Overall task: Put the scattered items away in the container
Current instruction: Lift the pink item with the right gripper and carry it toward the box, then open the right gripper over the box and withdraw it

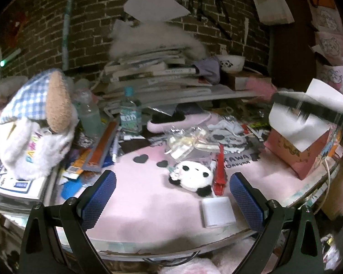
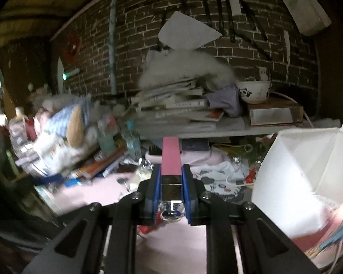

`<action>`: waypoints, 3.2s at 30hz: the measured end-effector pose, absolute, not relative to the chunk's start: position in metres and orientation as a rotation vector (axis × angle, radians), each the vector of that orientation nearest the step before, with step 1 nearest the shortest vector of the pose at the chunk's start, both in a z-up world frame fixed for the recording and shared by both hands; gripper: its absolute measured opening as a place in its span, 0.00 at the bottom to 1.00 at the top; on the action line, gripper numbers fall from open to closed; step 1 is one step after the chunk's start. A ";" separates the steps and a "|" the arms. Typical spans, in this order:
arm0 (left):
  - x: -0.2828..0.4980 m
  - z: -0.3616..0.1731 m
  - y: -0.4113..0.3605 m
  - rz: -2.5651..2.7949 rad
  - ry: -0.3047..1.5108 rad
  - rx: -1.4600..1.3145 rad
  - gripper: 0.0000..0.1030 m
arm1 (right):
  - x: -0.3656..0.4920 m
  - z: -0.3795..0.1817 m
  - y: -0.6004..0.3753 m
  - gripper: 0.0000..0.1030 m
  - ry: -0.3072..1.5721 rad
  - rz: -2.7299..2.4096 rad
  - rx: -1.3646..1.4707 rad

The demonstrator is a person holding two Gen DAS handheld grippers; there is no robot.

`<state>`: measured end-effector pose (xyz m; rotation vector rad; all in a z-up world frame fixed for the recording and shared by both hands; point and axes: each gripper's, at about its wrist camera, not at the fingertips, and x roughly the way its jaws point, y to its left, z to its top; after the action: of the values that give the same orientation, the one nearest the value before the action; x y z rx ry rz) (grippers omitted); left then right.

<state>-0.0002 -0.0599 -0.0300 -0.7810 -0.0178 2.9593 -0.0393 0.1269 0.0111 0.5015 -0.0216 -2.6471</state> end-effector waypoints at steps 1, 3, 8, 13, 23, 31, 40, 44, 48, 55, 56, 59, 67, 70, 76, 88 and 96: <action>-0.002 -0.032 -0.058 2.946 -0.009 -0.799 0.96 | -0.042 0.019 0.135 0.15 -0.050 -2.625 0.526; -0.005 -0.036 -0.053 2.932 0.015 -0.817 0.97 | -0.048 0.035 0.153 0.15 -0.096 -2.597 0.575; -0.008 -0.038 -0.047 2.902 0.000 -0.813 0.96 | -0.056 0.062 0.200 0.15 -0.033 -2.673 0.692; -0.010 -0.035 -0.042 2.897 0.005 -0.809 0.97 | -0.067 0.078 0.252 0.15 -0.014 -2.767 0.843; -0.014 -0.022 -0.033 2.900 -0.062 -0.825 0.97 | -0.121 0.064 0.278 0.15 0.241 -2.671 1.316; -0.011 -0.012 -0.019 2.886 -0.017 -0.787 0.97 | -0.145 0.020 0.260 0.15 0.458 -2.517 1.582; -0.012 -0.013 -0.017 2.887 -0.002 -0.809 0.97 | -0.152 0.010 0.261 0.19 0.530 -2.495 1.654; -0.013 -0.016 -0.021 2.894 -0.009 -0.821 0.97 | -0.144 0.025 0.261 0.48 0.537 -2.566 1.583; -0.013 -0.020 -0.031 2.904 -0.044 -0.820 0.97 | -0.122 0.055 0.246 0.50 0.627 -2.730 1.321; -0.009 -0.039 -0.051 2.885 -0.107 -0.838 0.96 | -0.054 0.076 0.200 0.98 0.445 -2.818 0.674; -0.009 -0.042 -0.053 2.888 -0.109 -0.840 0.96 | -0.046 0.074 0.194 0.98 0.392 -2.787 0.635; -0.009 -0.048 -0.057 2.918 -0.078 -0.834 0.96 | -0.030 0.063 0.171 1.00 0.239 -2.641 0.550; -0.024 -0.066 -0.066 2.925 -0.053 -0.860 0.96 | 0.012 0.001 0.124 1.00 0.129 -2.522 0.394; -0.033 -0.069 -0.064 2.907 -0.055 -0.873 0.96 | 0.029 -0.029 0.116 1.00 0.196 -2.570 0.354; -0.051 -0.076 -0.049 2.897 0.000 -0.895 0.96 | 0.049 -0.055 0.104 1.00 0.337 -2.582 0.316; -0.054 -0.077 -0.070 2.942 -0.047 -0.907 0.96 | 0.050 -0.060 0.106 1.00 0.309 -2.553 0.337; -0.070 -0.077 -0.047 2.892 -0.031 -0.913 0.96 | 0.046 -0.061 0.109 1.00 0.277 -2.551 0.367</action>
<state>-0.0695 -0.0470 -0.0768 -0.9127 -0.0310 2.8923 0.0463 0.1086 -0.0607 0.3668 0.2773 -2.5510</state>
